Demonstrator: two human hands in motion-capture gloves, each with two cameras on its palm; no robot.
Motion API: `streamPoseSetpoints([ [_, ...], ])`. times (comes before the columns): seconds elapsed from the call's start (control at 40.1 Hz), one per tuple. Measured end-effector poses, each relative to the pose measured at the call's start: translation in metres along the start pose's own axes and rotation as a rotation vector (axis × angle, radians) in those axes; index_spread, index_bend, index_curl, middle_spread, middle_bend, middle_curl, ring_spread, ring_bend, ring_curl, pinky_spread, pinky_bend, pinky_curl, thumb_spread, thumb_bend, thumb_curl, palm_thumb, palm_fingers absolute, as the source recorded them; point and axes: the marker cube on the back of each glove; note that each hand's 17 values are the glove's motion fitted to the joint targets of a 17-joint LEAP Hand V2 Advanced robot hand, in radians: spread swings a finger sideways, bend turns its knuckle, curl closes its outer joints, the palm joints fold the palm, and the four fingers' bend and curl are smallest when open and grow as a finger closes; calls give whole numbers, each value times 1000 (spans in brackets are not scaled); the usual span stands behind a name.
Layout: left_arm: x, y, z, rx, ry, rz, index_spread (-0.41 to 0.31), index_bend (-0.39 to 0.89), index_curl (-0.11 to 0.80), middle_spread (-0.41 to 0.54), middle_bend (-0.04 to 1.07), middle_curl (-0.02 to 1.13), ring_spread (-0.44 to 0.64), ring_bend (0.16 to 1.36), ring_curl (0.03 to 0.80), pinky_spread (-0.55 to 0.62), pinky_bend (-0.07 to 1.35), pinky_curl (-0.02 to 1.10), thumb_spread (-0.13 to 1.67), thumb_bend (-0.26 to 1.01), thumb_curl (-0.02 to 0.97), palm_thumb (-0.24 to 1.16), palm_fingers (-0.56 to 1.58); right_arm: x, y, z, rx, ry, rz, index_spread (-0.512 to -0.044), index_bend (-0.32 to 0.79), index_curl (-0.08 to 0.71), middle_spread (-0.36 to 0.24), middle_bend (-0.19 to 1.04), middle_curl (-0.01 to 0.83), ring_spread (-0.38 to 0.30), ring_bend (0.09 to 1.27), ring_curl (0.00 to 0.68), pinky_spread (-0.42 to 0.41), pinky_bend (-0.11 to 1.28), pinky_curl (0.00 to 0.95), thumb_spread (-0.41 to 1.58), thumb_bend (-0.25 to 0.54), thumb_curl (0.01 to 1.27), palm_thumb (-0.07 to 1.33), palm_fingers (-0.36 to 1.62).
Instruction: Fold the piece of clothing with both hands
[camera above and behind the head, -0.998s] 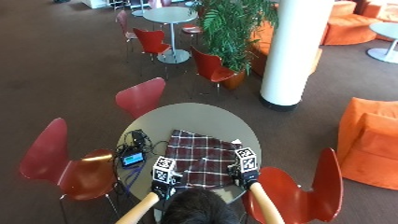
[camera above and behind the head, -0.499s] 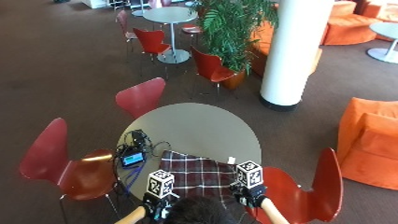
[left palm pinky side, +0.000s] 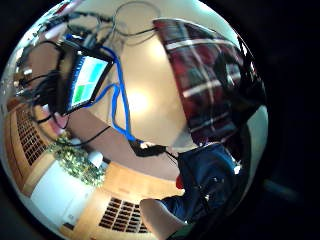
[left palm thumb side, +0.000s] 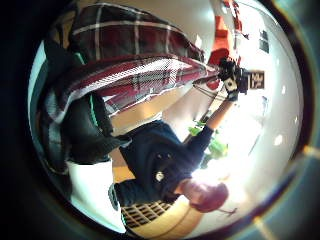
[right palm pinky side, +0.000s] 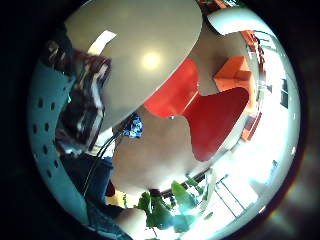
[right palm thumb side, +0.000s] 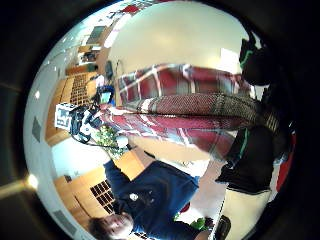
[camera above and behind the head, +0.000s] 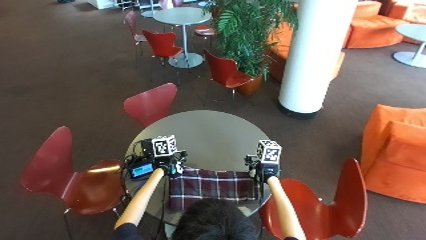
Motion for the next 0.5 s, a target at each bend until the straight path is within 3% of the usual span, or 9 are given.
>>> streamPoseSetpoints([
  [0.075, -9, -43, 5, 32, 36, -88, -267, 121, 437, -324, 477, 508, -319, 388, 405, -354, 438, 393, 582, -31, 693, 851, 1162, 13, -35, 15, 22, -8, 173, -277, -1, 294, -227, 388, 511, -240, 585, 480, -278, 550, 403, 698, -9, 637, 1028, 1074],
  [0.15, -18, -75, 9, 182, 18, -150, -259, 106, 422, -322, 488, 513, -318, 393, 409, -342, 427, 394, 604, -34, 695, 834, 1148, 22, -52, 29, 32, -9, 271, -273, -5, 262, -220, 406, 522, -236, 608, 491, -277, 553, 407, 744, -11, 641, 1028, 1043],
  [0.2, -23, -82, 11, 277, -9, -173, -230, 44, 392, -309, 477, 514, -294, 399, 413, -326, 440, 400, 709, -58, 670, 763, 1051, 23, -54, 36, 42, -4, 286, -271, 2, 244, -217, 414, 529, -230, 623, 499, -272, 554, 410, 797, -8, 639, 1028, 1030],
  [0.274, -30, -74, 11, 419, -71, -225, -208, 81, 382, -289, 455, 523, -246, 344, 412, -300, 452, 413, 819, -54, 637, 698, 958, 25, -46, 39, 105, 18, 290, -262, 7, 222, -203, 393, 531, -228, 638, 514, -252, 579, 425, 925, -7, 619, 1010, 939],
  [0.299, -31, -68, 11, 459, -91, -232, -207, 71, 373, -285, 394, 507, -253, 387, 427, -296, 464, 418, 851, -48, 628, 685, 942, 26, -42, 39, 136, 26, 297, -261, 1, 212, -198, 397, 534, -224, 641, 517, -250, 582, 426, 960, -15, 607, 992, 924],
  [0.349, -30, -54, 11, 527, -115, -214, -198, 82, 364, -266, 294, 488, -261, 408, 425, -289, 497, 426, 924, -56, 597, 629, 893, 29, -32, 36, 188, 37, 325, -258, 45, 213, -180, 331, 516, -213, 620, 512, -233, 601, 432, 1035, -48, 570, 907, 860],
  [0.424, -24, -38, 10, 626, -125, -138, -184, 82, 346, -229, 271, 477, -209, 420, 420, -275, 476, 418, 1003, -47, 563, 576, 916, 34, -15, 34, 220, 36, 370, -257, 62, 203, -161, 287, 499, -198, 600, 501, -220, 617, 431, 1112, -62, 522, 805, 841],
  [0.499, -23, -55, 11, 777, -128, -32, -177, 98, 337, -210, 213, 456, -194, 415, 415, -269, 485, 419, 1064, -32, 536, 555, 905, 38, -1, 37, 191, 10, 404, -248, 81, 200, -143, 260, 487, -179, 573, 481, -201, 620, 424, 1173, -77, 475, 695, 845],
])
